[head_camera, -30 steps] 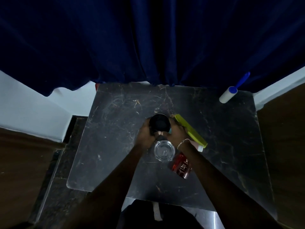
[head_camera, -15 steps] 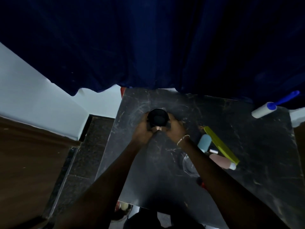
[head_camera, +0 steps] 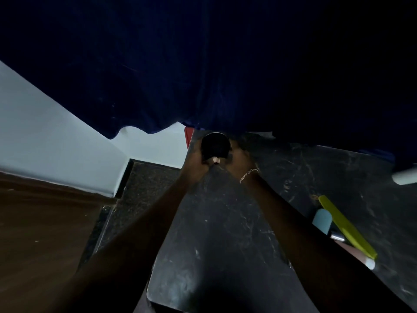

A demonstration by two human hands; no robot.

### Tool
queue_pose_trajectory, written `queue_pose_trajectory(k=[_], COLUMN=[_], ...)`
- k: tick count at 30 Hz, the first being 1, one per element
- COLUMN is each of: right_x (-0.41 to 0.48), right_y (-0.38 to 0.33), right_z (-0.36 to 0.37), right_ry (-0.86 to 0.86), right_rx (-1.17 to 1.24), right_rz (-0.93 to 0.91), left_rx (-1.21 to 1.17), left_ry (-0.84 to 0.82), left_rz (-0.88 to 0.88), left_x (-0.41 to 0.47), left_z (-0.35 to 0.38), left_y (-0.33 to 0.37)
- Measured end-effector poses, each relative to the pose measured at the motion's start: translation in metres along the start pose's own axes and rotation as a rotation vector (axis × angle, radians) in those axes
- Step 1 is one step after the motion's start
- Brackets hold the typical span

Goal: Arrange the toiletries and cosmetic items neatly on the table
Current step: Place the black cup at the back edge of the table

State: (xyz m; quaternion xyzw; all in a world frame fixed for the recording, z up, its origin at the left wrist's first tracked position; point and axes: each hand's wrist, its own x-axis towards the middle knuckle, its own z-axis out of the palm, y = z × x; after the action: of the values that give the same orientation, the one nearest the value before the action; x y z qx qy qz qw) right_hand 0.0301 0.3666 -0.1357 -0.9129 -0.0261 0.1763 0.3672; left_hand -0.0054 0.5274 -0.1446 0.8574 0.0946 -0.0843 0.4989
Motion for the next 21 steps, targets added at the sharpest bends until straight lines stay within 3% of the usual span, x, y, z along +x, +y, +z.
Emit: queue_pose_trajectory(k=[16, 21], right_x=[0.029, 0.021], right_y=[0.001, 0.005], right_z=[0.020, 0.024], right_ry=[-0.029, -0.038], right_rx=[-0.002, 0.031], right_rz=[0.024, 0.041], left_rx=[0.047, -0.001], left_ry=[-0.053, -0.039], left_rz=[0.039, -0.037], left_x=[0.033, 0.021], left_z=[-0.005, -0.008], left_y=[-0.028, -0.024])
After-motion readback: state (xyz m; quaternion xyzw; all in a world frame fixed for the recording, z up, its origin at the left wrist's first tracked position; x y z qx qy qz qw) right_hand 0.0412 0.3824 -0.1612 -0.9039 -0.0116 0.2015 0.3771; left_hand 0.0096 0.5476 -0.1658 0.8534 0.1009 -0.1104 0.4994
